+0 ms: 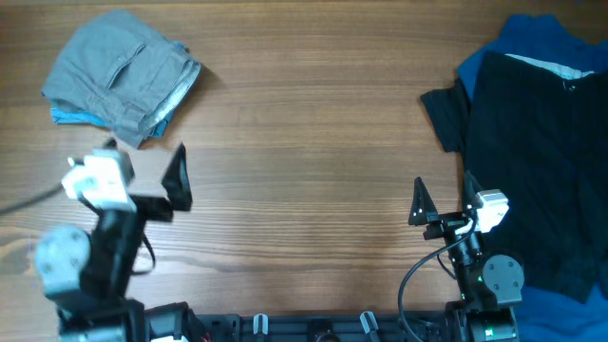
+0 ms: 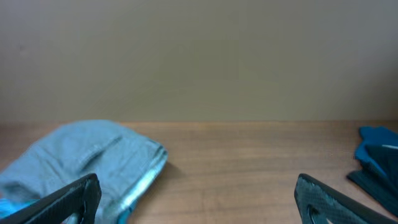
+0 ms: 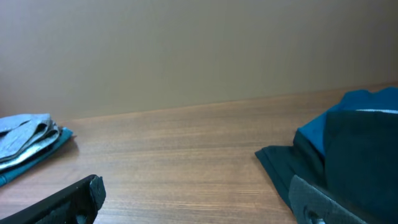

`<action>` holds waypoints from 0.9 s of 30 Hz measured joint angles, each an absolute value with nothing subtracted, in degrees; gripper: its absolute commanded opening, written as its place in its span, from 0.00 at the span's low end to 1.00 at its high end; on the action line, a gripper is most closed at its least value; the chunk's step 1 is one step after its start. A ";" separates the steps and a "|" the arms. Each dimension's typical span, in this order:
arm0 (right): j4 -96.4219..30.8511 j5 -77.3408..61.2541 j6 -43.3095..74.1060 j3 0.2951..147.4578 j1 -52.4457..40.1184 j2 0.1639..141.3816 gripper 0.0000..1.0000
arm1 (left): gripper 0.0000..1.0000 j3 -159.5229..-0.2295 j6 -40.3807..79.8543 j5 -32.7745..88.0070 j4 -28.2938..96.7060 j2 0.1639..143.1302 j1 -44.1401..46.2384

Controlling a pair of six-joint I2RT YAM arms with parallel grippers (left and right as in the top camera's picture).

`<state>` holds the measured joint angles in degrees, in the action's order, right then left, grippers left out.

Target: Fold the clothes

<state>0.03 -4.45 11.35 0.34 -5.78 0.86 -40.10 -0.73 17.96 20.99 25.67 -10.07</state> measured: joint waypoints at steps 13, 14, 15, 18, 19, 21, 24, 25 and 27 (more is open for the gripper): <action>0.05 -4.45 11.38 0.34 -5.78 0.78 1.00 | 1.00 -14.79 3.03 15.70 17.12 0.84 -9.65; 0.05 -4.45 11.38 0.34 -5.78 0.78 0.99 | 1.00 -13.58 3.16 15.70 16.51 0.84 -9.54; 0.05 -4.45 11.38 0.34 -5.78 0.78 1.00 | 1.00 -11.75 3.20 15.70 14.79 0.84 -9.30; 0.05 -4.45 11.53 0.34 -5.78 0.78 1.00 | 1.00 -7.22 3.36 15.77 11.00 0.84 -8.78; 0.05 -4.45 11.53 0.34 -5.78 0.78 1.00 | 1.00 -6.00 3.40 15.92 9.87 0.84 -8.71; 0.05 -4.45 11.55 0.34 -5.78 0.78 1.00 | 1.00 -3.53 3.38 16.36 7.11 0.84 -8.67; 0.05 -4.45 11.55 0.34 -5.78 0.78 1.00 | 1.00 -1.08 3.42 16.40 3.46 0.82 -8.51; 0.05 -4.45 11.55 0.34 -5.78 0.78 1.00 | 1.00 -0.93 3.42 16.58 2.85 0.84 -8.51; 0.05 -4.45 11.55 0.34 -5.78 0.78 1.00 | 1.00 -0.56 3.46 17.10 -0.43 0.84 -8.51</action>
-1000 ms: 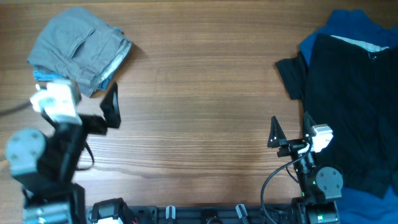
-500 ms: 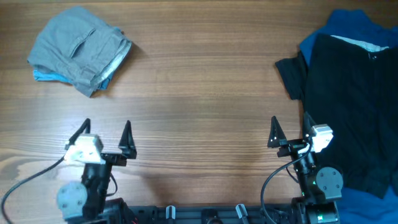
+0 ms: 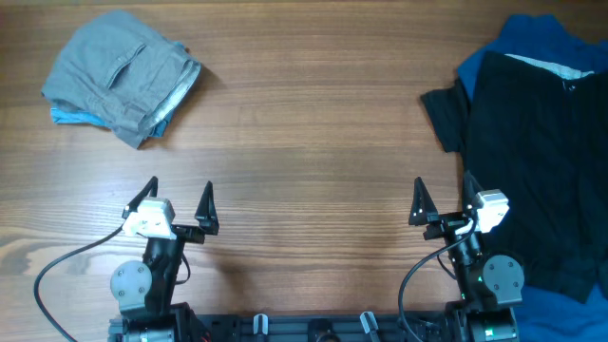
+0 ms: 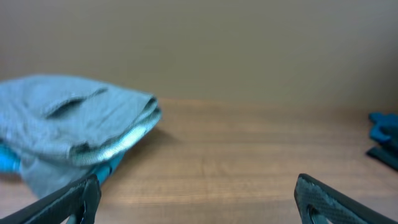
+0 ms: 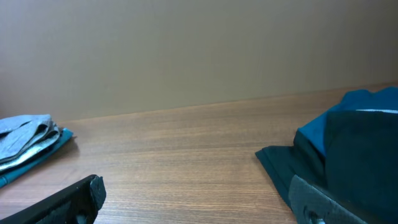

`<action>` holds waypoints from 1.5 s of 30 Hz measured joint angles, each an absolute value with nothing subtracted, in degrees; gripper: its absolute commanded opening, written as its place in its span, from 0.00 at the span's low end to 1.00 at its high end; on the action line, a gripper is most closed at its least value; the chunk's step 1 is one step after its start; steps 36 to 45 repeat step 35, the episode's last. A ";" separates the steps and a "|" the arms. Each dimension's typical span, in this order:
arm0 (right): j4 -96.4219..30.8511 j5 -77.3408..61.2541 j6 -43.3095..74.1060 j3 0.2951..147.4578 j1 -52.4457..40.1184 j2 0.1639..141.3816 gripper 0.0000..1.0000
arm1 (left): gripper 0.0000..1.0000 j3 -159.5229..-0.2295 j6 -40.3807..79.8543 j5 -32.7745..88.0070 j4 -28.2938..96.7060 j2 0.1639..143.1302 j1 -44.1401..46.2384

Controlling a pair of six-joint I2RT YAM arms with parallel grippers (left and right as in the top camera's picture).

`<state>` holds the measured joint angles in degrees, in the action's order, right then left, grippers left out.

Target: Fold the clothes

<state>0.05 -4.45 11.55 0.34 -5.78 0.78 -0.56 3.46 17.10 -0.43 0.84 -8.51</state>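
Observation:
A folded grey garment (image 3: 122,74) lies on a folded light-blue one at the table's far left; the left wrist view shows the grey garment (image 4: 68,121) too. A black shirt (image 3: 537,142) lies spread over a blue garment (image 3: 532,43) at the right; the black shirt (image 5: 348,162) also fills the right of the right wrist view. My left gripper (image 3: 178,201) is open near the front left, nothing between its fingers. My right gripper (image 3: 442,201) stands open at the front right, just left of the black shirt.
The wooden table (image 3: 313,142) stretches between the two piles. Cables and the arm bases (image 3: 313,323) run along the front edge. A plain beige wall (image 5: 199,50) stands behind the table.
My left arm has drawn back from beside the grey pile to the front edge and now points straight ahead, still open. The right arm and the clothes have not moved.

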 measured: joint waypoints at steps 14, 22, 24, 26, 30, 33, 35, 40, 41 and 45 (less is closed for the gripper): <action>0.05 -4.45 11.55 0.34 -5.78 0.78 1.00 | 1.00 -0.36 3.57 17.45 2.37 0.91 -8.34; 0.05 -4.45 11.55 0.34 -5.78 0.78 1.00 | 1.00 -0.36 3.57 17.45 2.37 0.91 -8.34; 0.05 -4.45 11.55 0.34 -5.78 0.78 1.00 | 1.00 -0.38 3.55 17.45 2.37 0.91 -8.34; 0.05 -4.45 11.55 0.34 -5.78 0.78 1.00 | 1.00 -0.38 3.55 17.45 2.37 0.91 -8.34; 0.05 -4.45 11.55 0.34 -5.78 0.78 1.00 | 1.00 -0.38 3.57 17.45 2.37 0.91 -8.34; 0.05 -4.45 11.55 0.34 -5.78 0.78 1.00 | 1.00 -0.36 3.57 17.45 2.37 0.91 -8.34; 0.05 -4.45 11.55 0.34 -5.78 0.78 1.00 | 1.00 -0.36 3.57 17.45 2.37 0.91 -8.34; 0.05 -4.45 11.55 0.34 -5.78 0.78 1.00 | 1.00 -0.36 3.57 17.45 2.37 0.91 -8.34; 0.05 -4.45 11.55 0.34 -5.78 0.78 1.00 | 1.00 -0.36 3.57 17.45 2.37 0.91 -8.34; 0.05 -4.45 11.55 0.34 -5.78 0.78 1.00 | 1.00 -0.36 3.57 17.45 2.37 0.91 -8.34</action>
